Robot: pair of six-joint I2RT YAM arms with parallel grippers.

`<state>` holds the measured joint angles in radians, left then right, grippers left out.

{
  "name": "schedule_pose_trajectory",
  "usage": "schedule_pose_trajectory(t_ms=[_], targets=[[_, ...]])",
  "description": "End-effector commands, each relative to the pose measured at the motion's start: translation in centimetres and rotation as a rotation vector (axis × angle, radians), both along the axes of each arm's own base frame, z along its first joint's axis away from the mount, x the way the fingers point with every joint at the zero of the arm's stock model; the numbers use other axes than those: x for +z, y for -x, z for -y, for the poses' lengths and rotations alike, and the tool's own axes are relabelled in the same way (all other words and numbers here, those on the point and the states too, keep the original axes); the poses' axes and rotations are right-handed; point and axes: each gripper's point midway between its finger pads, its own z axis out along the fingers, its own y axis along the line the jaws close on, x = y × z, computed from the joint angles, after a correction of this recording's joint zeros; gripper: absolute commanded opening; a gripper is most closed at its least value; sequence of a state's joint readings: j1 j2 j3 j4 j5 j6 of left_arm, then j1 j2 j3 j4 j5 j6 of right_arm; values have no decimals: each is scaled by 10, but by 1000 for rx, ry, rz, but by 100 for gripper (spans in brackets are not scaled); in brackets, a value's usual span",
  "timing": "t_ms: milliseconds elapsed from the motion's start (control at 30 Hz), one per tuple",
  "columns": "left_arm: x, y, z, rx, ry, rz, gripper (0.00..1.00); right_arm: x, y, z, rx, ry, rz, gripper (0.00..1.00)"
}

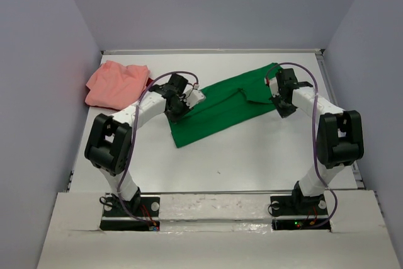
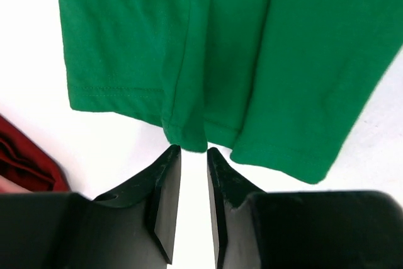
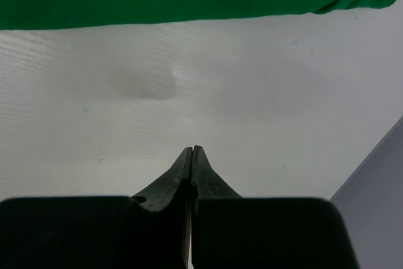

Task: Fold and stack the t-shirts
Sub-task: Fold the tshirt

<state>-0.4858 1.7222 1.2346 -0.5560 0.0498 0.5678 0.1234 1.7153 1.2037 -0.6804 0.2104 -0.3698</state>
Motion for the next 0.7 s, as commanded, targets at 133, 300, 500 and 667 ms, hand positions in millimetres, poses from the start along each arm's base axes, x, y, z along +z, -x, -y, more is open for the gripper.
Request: schedule_pose_trajectory(t_ms=[133, 300, 500, 667], targets=[[38, 11, 7, -67, 58, 47, 34, 10, -12, 3, -13, 6, 29, 3], [30, -5, -8, -14, 5, 117, 35, 8, -12, 2, -9, 2, 25, 3], [-3, -36, -24, 83, 39, 49, 30, 3, -10, 4, -8, 10, 11, 3], [-12, -64, -40, 164, 36, 82, 30, 0, -11, 5, -11, 17, 4, 3]])
